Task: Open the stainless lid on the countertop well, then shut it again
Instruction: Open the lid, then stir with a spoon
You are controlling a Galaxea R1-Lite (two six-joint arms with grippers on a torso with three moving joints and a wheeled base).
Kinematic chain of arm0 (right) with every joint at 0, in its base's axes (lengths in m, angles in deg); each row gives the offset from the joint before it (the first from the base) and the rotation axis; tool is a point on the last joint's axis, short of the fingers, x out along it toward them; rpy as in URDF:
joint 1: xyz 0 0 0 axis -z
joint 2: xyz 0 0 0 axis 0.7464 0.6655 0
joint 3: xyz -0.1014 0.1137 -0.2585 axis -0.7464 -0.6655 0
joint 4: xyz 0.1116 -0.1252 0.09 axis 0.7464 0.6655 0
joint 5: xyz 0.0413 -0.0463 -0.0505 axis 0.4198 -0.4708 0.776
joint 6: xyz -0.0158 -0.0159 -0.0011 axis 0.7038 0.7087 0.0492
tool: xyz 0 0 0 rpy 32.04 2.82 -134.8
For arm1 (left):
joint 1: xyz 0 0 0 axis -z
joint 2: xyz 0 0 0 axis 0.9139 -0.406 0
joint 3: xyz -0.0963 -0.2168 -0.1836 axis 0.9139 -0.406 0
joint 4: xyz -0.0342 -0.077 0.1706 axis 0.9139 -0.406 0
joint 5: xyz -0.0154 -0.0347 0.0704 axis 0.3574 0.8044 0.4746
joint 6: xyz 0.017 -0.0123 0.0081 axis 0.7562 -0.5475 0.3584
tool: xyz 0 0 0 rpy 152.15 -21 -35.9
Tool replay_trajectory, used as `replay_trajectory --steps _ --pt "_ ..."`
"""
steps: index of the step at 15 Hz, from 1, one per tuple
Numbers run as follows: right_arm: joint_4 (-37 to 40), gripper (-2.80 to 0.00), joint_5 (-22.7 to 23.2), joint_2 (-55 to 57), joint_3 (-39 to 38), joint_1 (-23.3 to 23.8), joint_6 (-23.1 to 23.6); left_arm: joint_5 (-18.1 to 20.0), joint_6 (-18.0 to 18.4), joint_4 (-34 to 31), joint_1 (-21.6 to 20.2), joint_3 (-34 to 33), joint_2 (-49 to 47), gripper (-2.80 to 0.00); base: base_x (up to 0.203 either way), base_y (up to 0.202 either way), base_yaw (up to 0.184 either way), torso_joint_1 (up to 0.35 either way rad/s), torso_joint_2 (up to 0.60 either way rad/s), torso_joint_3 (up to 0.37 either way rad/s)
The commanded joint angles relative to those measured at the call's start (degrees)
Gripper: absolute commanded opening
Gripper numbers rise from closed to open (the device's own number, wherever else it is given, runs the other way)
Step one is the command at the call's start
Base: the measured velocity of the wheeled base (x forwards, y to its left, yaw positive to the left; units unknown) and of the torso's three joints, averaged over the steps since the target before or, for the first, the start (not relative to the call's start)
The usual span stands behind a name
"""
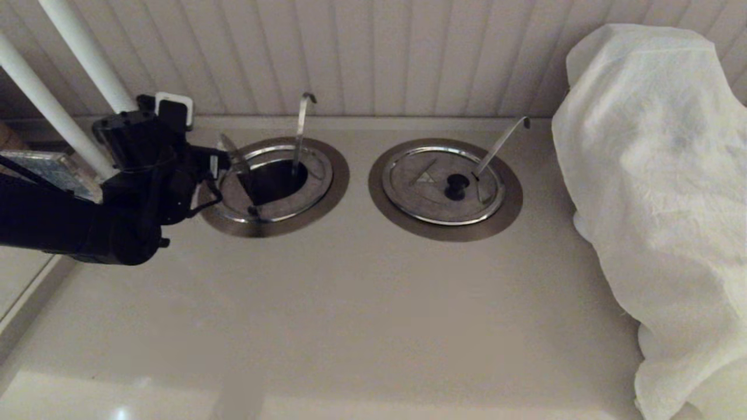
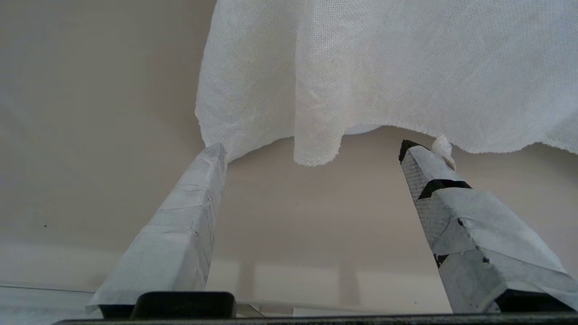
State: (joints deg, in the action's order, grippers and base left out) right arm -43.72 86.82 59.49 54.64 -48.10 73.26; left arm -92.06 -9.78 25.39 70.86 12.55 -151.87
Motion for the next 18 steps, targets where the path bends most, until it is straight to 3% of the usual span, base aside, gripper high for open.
replay_trajectory --steps 1,6,12,14,15,18 --pt "0.0 0.0 0.0 -0.1 -0.1 0.0 0.0 1.6 1.2 0.1 -2.1 -2.2 1.6 0.0 0.0 0.0 0.0 0.0 0.0 0.0" --pt "0.0 0.0 0.1 -0.1 -0.1 0.0 0.0 3.6 9.8 0.0 -8.9 -10.6 7.3 0.0 0.0 0.0 0.0 0.006 0.0 -0.002" --pt "0.0 0.0 0.0 -0.1 -0.1 0.0 0.1 4.8 10.0 -1.3 -10.4 -8.0 13.4 0.0 0.0 0.0 0.0 0.0 0.0 0.0" --pt "0.0 0.0 0.0 -0.1 -0.1 0.0 0.0 5.0 7.3 -1.4 -8.7 -4.0 13.8 0.0 0.0 0.0 0.0 0.0 0.0 0.0" --pt "0.0 0.0 0.0 -0.1 -0.1 0.0 0.0 5.0 3.9 -2.4 -6.3 -2.5 13.5 0.0 0.0 0.0 0.0 0.0 0.0 0.0" --pt "0.0 0.0 0.1 -0.1 -0.1 0.0 0.0 5.5 -10.6 -16.7 -0.7 3.8 10.9 0.0 0.0 0.0 0.0 0.0 0.0 0.0"
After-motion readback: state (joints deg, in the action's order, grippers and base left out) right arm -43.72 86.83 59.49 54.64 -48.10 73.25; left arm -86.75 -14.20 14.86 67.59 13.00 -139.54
